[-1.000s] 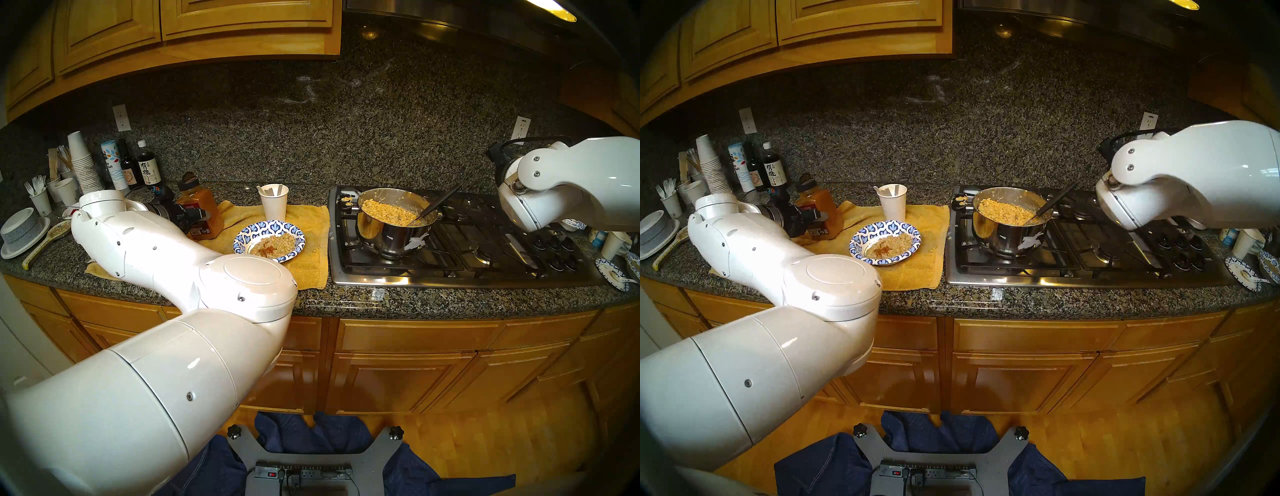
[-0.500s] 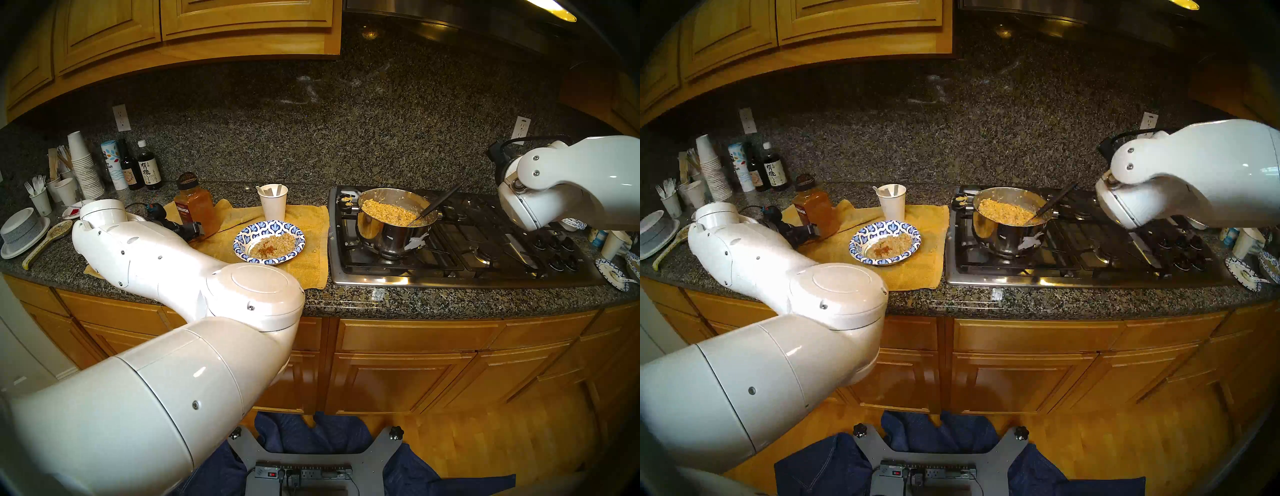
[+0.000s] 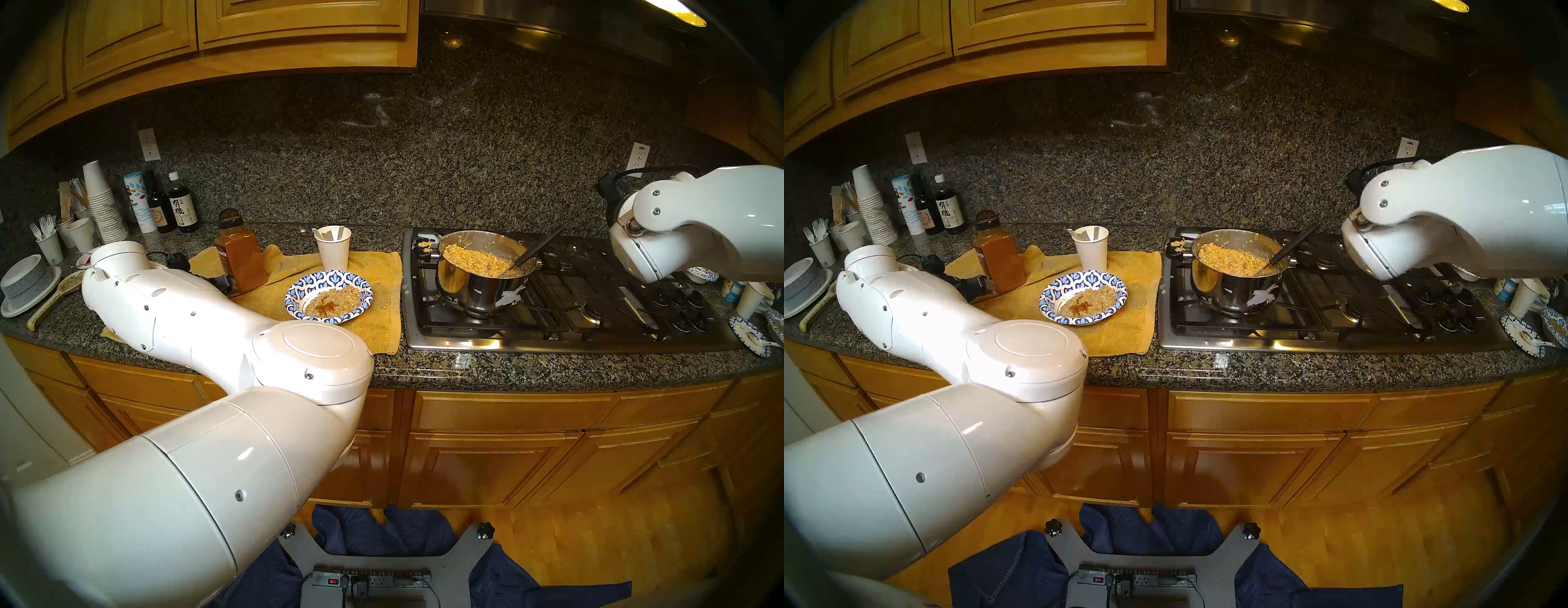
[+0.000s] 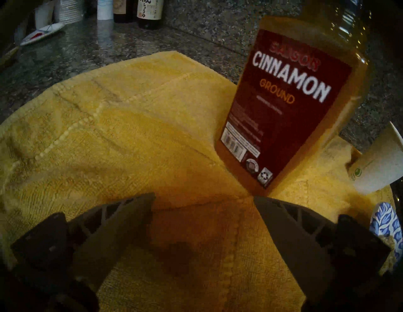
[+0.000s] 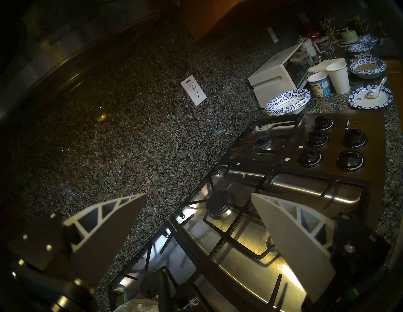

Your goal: Scoop oatmeal into bowl, add cinnamon, and put a spoon inside bowl

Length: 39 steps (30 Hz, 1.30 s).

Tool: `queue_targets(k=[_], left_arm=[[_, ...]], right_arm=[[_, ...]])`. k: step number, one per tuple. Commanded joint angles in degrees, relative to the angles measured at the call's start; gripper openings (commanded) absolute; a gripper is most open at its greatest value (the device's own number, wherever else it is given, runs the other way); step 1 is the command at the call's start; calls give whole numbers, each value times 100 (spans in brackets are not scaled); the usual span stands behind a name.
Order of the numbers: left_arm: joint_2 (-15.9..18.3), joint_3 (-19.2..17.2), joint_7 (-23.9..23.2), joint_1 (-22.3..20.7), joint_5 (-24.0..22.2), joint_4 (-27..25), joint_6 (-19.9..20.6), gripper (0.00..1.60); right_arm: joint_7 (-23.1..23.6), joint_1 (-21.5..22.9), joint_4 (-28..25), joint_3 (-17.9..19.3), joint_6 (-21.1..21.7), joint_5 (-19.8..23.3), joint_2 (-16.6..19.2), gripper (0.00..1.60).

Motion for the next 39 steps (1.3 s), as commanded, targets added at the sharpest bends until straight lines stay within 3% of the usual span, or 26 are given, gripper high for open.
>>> queue_targets(k=[1, 23, 39], left_arm=[[6, 219, -545, -421, -121, -280, 81, 160], [6, 744, -216, -1054, -439, -1136, 344, 160], [6, 1285, -44, -1105, -718, -1180, 567, 160]], right_arm=[[22, 170, 78, 99, 1, -52, -23, 160], [23, 154, 77, 87, 1, 10, -56, 160], [21, 118, 62, 63, 1, 74, -78, 160]])
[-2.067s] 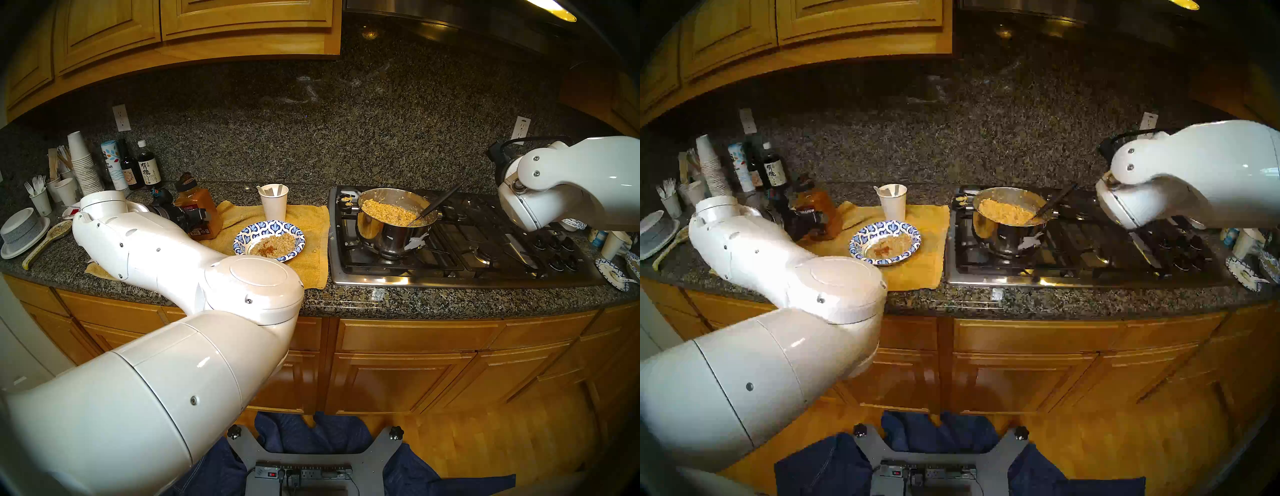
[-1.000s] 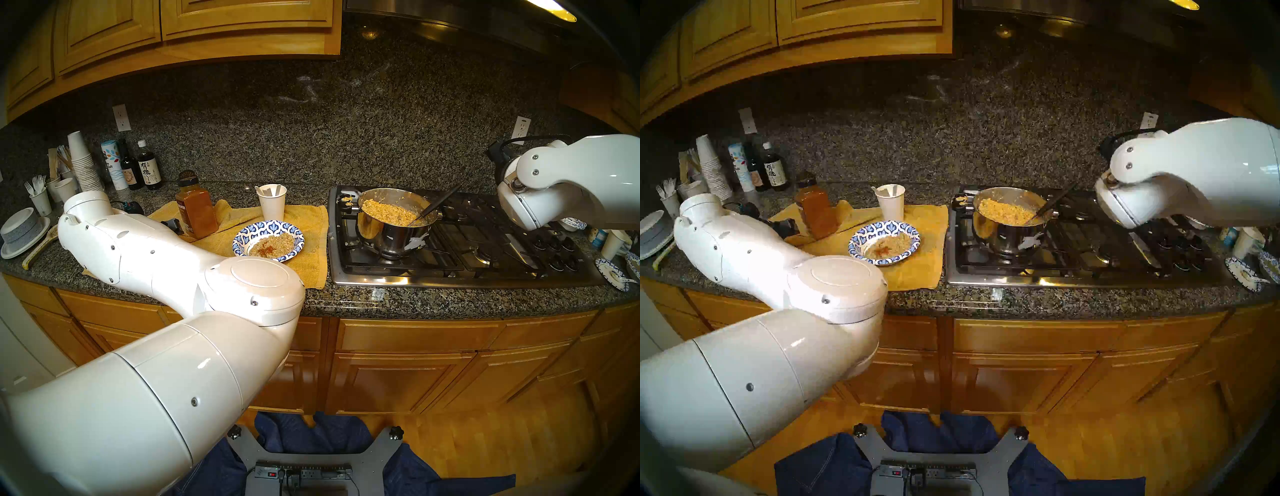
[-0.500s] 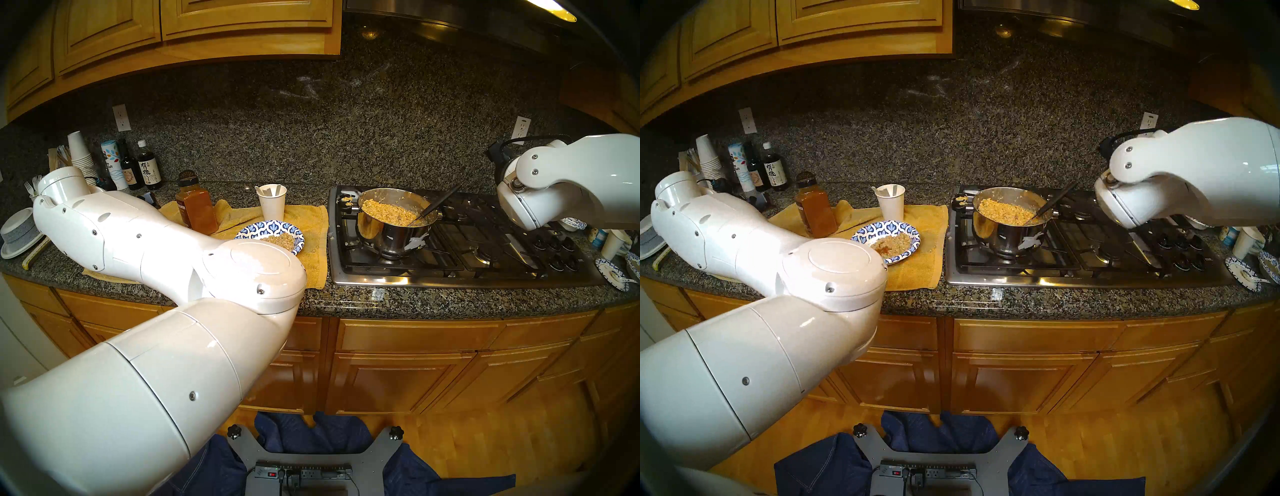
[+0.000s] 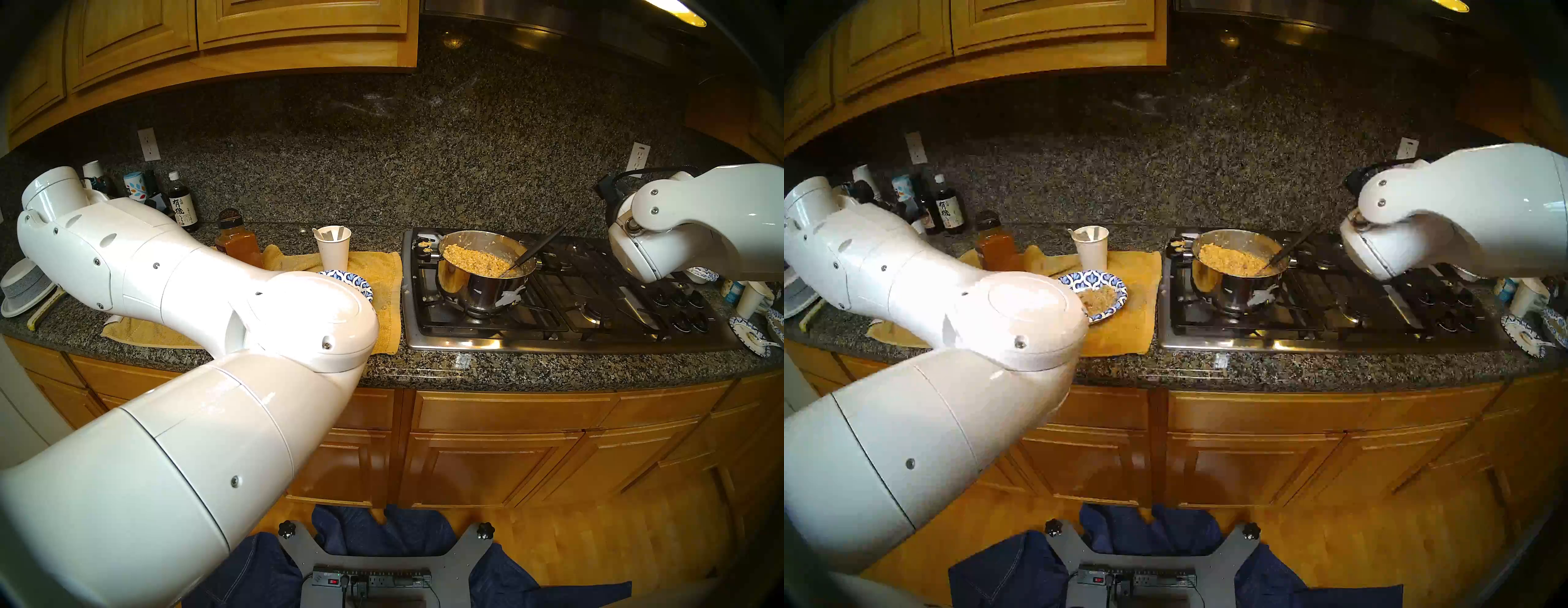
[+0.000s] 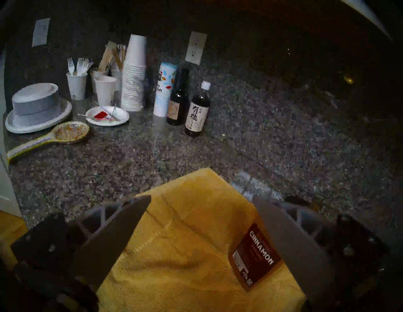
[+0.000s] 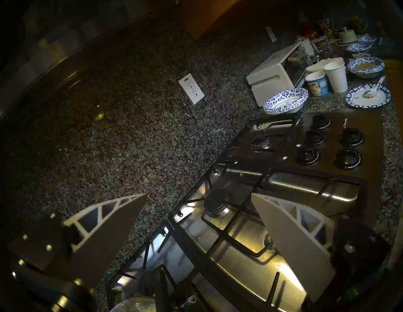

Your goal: Scoop oatmeal into bowl, add cinnamon, and put a spoon inside bowl

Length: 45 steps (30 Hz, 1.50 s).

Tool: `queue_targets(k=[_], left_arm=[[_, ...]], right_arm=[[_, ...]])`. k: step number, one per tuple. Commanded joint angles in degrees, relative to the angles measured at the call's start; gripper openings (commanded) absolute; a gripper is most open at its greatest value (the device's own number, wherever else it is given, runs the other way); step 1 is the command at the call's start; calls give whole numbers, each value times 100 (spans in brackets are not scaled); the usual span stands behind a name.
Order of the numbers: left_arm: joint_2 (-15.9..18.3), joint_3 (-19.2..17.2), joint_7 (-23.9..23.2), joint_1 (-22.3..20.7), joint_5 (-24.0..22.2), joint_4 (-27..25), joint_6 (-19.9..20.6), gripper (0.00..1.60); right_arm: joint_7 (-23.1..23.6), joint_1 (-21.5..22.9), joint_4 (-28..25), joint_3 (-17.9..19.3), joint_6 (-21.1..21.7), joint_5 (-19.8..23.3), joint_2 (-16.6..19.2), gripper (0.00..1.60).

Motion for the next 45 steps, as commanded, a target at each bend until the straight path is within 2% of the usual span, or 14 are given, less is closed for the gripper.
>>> queue_targets(k=[1, 30, 36, 45], left_arm=[[4, 374, -600, -255, -214, -9, 29, 160], [4, 998, 179, -24, -735, 615, 863, 160], [4, 1175, 378, -34, -881, 721, 874, 160], [4, 1445, 350, 113, -1098, 1093, 874, 160]], right_arm=[[20, 125, 63, 76, 1, -38, -17, 160], [24, 111, 62, 53, 1, 77, -64, 160], [24, 111, 63, 51, 1, 97, -75, 160], [24, 104, 61, 43, 1, 132, -90, 160]])
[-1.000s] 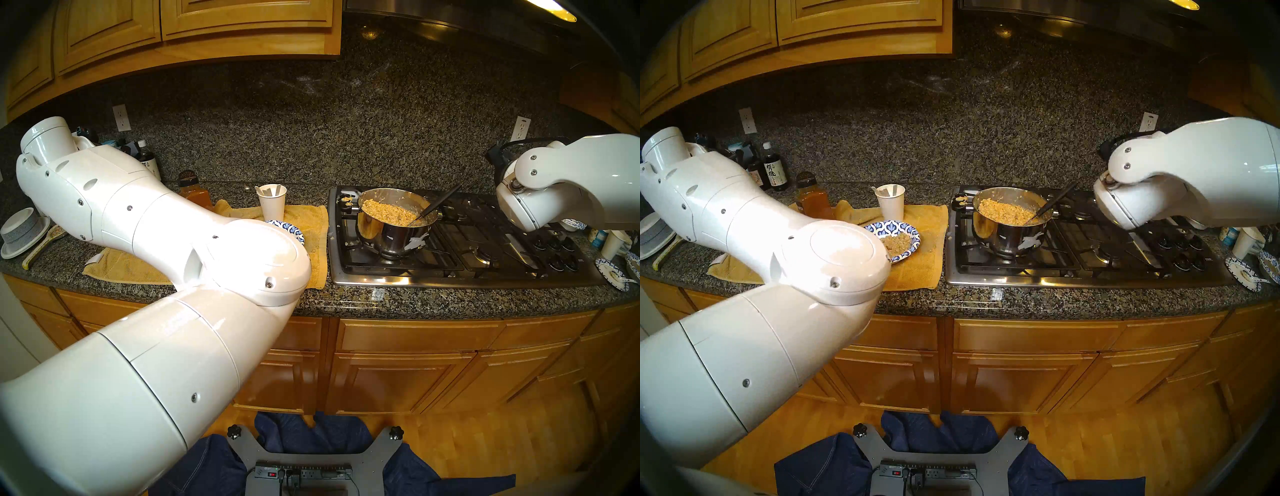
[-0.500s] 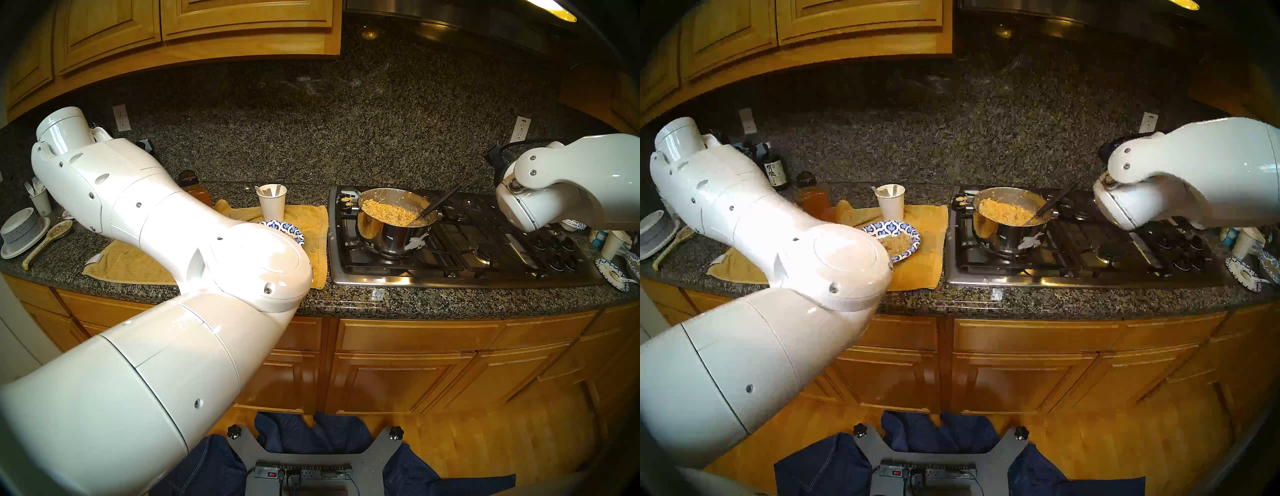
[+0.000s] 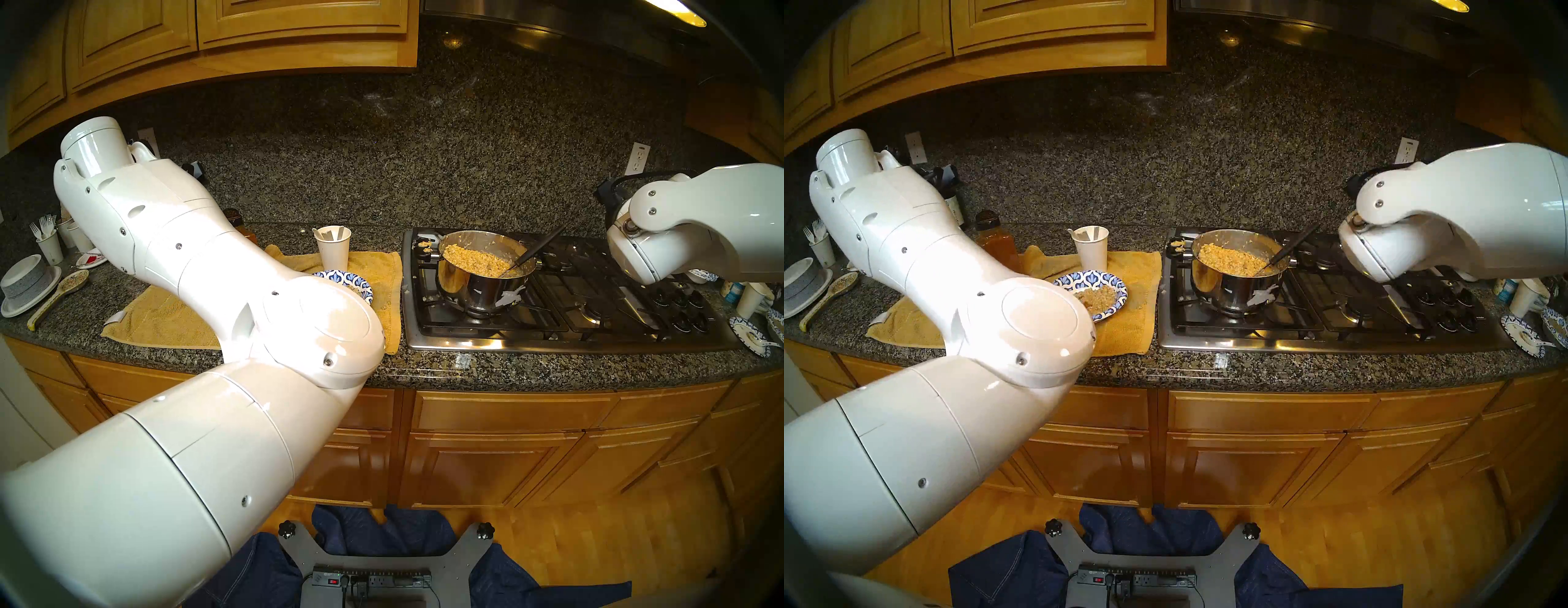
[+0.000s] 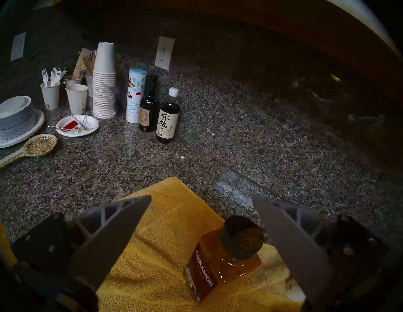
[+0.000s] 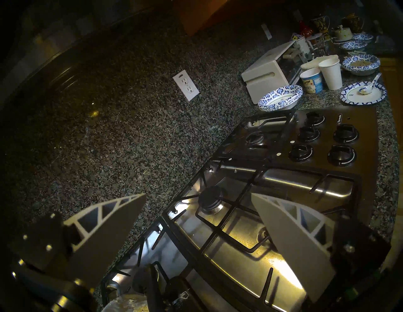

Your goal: Scoop oatmeal into bowl, add cinnamon, and put a spoon inside bowl

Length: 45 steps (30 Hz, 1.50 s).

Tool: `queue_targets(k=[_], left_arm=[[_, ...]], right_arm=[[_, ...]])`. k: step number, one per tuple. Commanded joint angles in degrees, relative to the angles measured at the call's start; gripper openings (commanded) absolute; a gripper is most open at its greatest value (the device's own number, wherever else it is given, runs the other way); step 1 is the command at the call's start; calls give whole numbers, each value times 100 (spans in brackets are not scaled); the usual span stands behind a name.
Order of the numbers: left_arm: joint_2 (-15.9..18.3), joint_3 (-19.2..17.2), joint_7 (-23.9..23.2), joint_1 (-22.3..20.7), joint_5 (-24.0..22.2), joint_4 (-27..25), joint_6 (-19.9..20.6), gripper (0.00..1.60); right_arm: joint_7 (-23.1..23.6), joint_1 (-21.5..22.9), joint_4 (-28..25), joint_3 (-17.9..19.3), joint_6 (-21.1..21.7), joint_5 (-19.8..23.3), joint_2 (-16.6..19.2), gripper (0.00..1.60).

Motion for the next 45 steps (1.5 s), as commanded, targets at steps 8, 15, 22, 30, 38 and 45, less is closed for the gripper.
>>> queue_targets(k=[8, 15, 22, 30, 38, 45], left_arm=[[4, 576, -583, 95, -449, 580, -18, 160], [4, 799, -546, 247, -614, 963, -18, 160], [4, 1070, -590, 364, -798, 1377, -18, 160], [4, 1407, -598, 471, -1031, 1815, -18, 160], [4, 1690, -600, 573, -1264, 2160, -18, 160], [4, 1916, -601, 629, -1457, 2384, -18, 160]], right_arm=[[24, 121, 63, 69, 1, -9, -33, 160], [25, 120, 63, 63, 1, 16, -45, 160], [26, 118, 63, 57, 1, 44, -59, 160], [27, 121, 65, 54, 1, 72, -73, 160], [28, 125, 68, 53, 1, 96, -88, 160], [29, 129, 72, 54, 1, 114, -100, 160]])
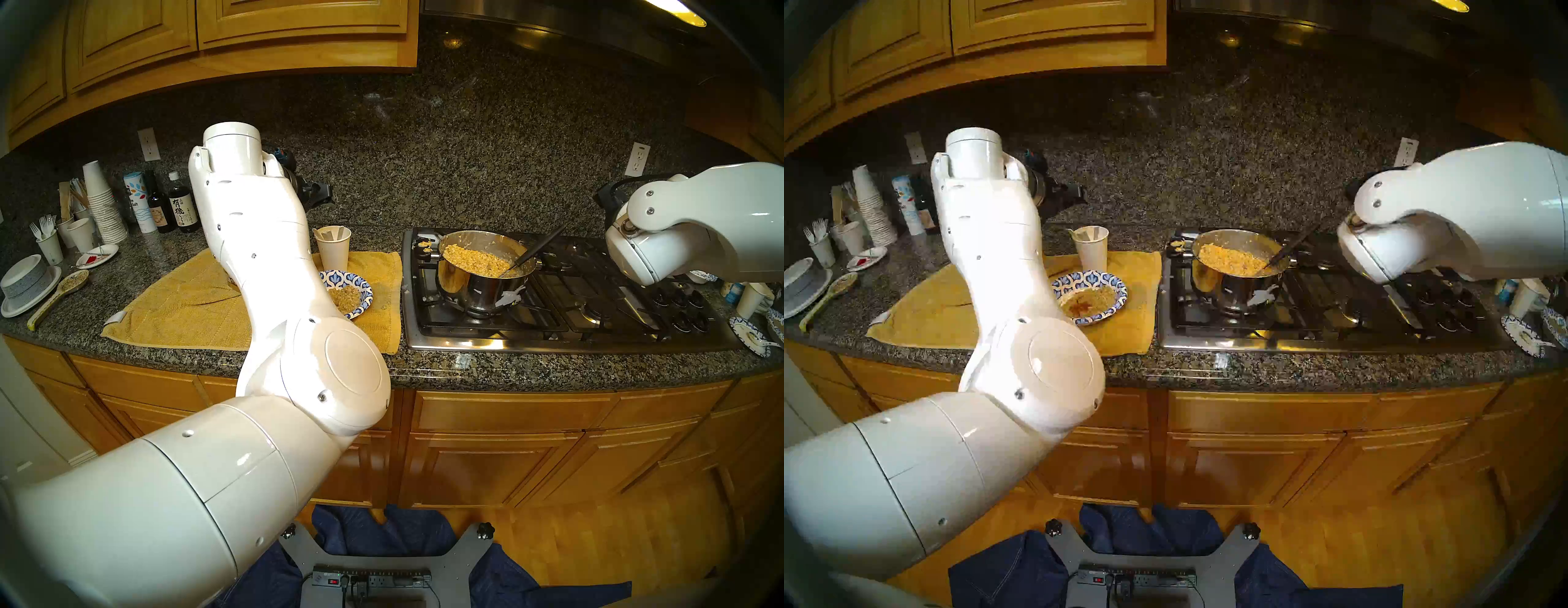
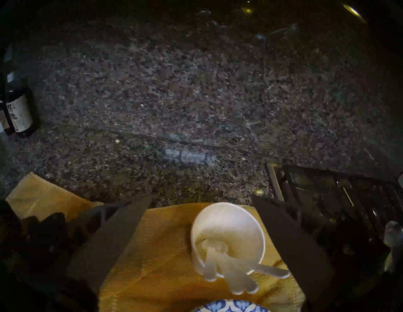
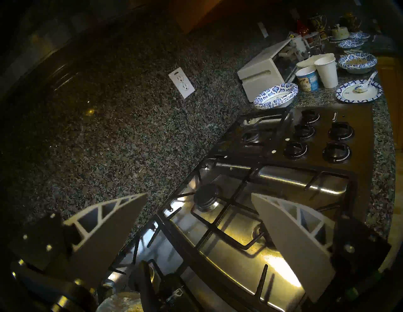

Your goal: Scoop oatmeal into bowl, add cinnamon, and put a spoon inside bowl

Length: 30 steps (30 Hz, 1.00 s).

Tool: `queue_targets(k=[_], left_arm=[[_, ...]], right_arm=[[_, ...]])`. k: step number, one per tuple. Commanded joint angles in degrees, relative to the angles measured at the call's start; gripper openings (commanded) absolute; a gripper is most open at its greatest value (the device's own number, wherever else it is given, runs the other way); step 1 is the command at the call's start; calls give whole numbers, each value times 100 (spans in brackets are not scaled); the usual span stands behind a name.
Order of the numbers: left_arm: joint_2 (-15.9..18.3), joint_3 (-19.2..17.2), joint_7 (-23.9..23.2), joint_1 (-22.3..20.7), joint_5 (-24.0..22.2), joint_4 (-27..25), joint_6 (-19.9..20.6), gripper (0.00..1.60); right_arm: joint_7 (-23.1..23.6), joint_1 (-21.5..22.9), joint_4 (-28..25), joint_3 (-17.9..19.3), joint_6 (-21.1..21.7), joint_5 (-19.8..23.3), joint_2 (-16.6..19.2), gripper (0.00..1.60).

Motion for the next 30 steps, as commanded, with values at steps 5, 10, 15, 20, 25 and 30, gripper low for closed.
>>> queue_targets(k=[5, 10, 15, 20, 25, 30], left_arm=[[2, 497, -594, -147, -430, 168, -17, 160], [2, 643, -546, -127, -579, 208, -17, 160], [2, 791, -583, -99, -730, 184, -17, 160], [2, 927, -555, -67, -878, 161, -17, 160], [2, 1059, -525, -32, -1036, 134, -17, 160], [2, 1184, -594, 11, -1189, 105, -17, 160]], right_arm=[[29, 140, 74, 83, 1, -32, -32, 160], [30, 145, 78, 85, 1, -21, -42, 160], [31, 149, 81, 86, 1, -11, -53, 160], [32, 151, 84, 86, 1, -1, -63, 160], [32, 153, 86, 87, 1, 8, -72, 160], [32, 155, 88, 87, 1, 18, -83, 160]])
